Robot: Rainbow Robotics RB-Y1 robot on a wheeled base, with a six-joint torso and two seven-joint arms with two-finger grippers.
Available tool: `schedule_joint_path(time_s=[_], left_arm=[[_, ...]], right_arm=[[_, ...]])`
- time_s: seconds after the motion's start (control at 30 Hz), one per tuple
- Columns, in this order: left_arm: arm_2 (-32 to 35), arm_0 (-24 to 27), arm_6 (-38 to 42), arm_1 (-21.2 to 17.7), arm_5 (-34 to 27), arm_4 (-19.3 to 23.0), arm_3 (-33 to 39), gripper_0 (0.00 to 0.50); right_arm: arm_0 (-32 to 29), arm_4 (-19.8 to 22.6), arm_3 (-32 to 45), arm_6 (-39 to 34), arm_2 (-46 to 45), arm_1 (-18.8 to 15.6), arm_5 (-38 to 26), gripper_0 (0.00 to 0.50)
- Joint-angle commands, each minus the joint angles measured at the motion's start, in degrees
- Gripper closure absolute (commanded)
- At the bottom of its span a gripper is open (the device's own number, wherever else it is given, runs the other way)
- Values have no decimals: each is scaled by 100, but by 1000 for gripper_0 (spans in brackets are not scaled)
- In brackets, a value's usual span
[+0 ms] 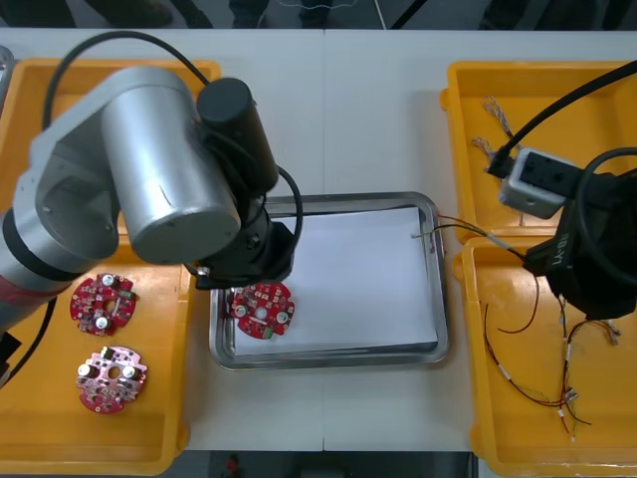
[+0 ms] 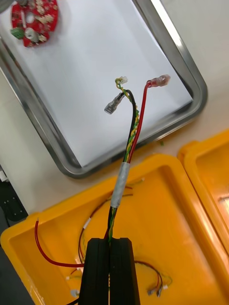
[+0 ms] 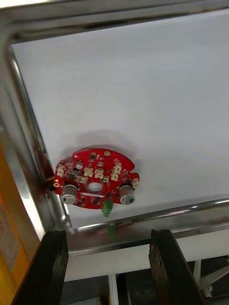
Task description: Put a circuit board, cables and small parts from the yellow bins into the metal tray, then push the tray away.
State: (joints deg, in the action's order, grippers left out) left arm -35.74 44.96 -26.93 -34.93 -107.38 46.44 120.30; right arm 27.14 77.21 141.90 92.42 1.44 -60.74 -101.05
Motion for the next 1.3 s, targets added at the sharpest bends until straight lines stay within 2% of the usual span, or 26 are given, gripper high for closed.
schedule_joint_path(time_s=[0.03, 0.33, 0.53, 0.67, 0.87, 1.07, 1.23, 1.3], left_arm=[[630, 224, -375, -550, -169, 401, 90, 0], [1482, 224, -1122, -1288, -262, 928, -490, 0], [1895, 224, -1561, -1684, -262, 972, -1123, 0], [2185, 224, -1939, -1886, -262, 937, -1686, 0], [2440, 224, -2502, -2123, -73, 797, -2301, 0], [2713, 224, -3143, -2167, 270, 559, -2881, 0], [2748, 224, -3591, -2167, 543, 331, -3145, 0], [2792, 224, -4049, -2167, 815, 199, -3417, 0]], right_arm=[[617, -197, 128, 22, 674, 317, 77, 500], [1347, -997, 57, 232, 1834, 1002, 77, 500], [1654, -1595, -66, 426, 2510, 1328, 86, 500], [1760, -2096, -206, 1015, 2915, 1477, 95, 500], [1857, -2342, -602, 1665, 3345, 1574, 358, 500], [1883, -2500, -909, 2192, 3811, 1583, 657, 500], [1883, -2597, -1076, 2280, 4093, 1574, 763, 500], [1883, -2667, -1164, 2351, 4286, 1574, 780, 500]])
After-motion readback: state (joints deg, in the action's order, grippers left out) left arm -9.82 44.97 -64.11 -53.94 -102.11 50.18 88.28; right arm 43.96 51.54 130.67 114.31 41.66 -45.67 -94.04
